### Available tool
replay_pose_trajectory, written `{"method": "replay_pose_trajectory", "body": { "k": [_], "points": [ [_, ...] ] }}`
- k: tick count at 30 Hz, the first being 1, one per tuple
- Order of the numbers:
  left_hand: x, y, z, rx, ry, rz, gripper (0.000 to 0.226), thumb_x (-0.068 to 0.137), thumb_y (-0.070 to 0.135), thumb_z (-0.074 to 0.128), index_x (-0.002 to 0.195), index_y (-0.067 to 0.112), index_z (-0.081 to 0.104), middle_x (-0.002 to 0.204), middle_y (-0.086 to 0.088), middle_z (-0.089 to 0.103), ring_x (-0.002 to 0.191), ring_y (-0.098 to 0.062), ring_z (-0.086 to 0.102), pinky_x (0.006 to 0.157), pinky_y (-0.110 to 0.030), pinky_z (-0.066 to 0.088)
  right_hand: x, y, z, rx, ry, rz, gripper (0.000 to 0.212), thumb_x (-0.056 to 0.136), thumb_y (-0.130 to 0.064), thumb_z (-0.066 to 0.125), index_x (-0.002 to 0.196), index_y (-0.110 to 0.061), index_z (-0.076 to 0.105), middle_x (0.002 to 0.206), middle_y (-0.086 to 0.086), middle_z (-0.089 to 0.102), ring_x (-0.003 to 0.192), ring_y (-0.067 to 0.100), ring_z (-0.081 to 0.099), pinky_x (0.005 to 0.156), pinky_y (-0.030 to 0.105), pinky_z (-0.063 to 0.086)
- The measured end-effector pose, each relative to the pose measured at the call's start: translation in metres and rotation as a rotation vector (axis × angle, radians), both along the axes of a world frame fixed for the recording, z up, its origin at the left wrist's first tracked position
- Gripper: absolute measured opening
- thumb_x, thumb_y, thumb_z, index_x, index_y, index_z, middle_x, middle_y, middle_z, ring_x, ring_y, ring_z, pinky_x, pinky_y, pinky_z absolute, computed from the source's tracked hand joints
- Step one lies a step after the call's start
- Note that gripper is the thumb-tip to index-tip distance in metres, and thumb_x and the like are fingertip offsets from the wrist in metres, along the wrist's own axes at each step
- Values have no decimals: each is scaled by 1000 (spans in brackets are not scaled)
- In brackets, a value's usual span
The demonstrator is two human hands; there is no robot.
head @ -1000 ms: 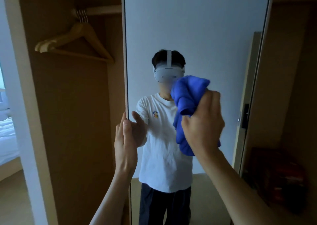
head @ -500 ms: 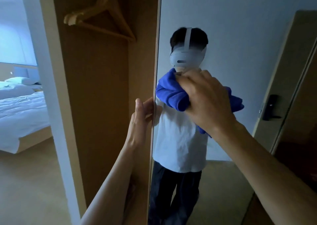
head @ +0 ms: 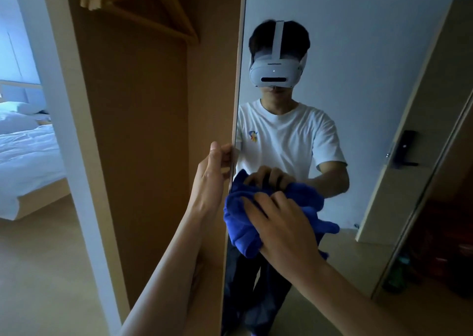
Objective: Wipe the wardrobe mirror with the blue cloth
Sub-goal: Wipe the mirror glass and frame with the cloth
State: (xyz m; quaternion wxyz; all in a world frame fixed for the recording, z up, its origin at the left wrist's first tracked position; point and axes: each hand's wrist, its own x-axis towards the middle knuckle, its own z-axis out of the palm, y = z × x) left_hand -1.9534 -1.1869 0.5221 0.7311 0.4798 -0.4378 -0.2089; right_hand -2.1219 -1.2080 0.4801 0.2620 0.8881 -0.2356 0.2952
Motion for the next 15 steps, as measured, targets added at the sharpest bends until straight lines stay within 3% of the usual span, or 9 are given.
{"method": "replay_pose_trajectory", "body": {
  "k": [2,6,9,12,15],
  "points": [
    [0,1,-3,9,-5,1,59,111,48,24,128,15,70,117,-1,75,112,-15,69,102,-40,53,0,-1,0,-4,-5,-1,54,72,-21,75,124,-15,58,108,4,63,82,24,53,65,37,45],
    [0,4,-9,26,-10,-19,54,112,45,27,129,17,69,115,3,76,108,-6,69,88,-29,53,0,-1,20,3,-77,17,46,79,-18,66,125,-15,61,104,3,61,85,25,53,68,38,43],
    [1,5,-16,32,-20,-29,50,112,44,28,124,19,71,114,3,76,108,-11,69,94,-33,53,1,1,54,-28,-202,12,41,86,-18,56,126,-13,63,103,6,61,87,28,54,71,42,46],
    [0,10,-30,78,-65,-28,48,112,41,26,114,27,72,96,17,75,89,2,66,78,-16,49,2,-2,92,-94,-320,-14,37,86,-14,61,122,-12,65,103,7,64,92,29,57,72,38,47],
    [0,14,-48,115,-48,-50,51,110,45,26,123,24,70,105,13,76,94,2,67,79,-15,48,4,-3,103,-138,-341,-32,39,84,-12,60,123,-12,64,102,8,65,92,30,59,69,37,46]
  ]
}}
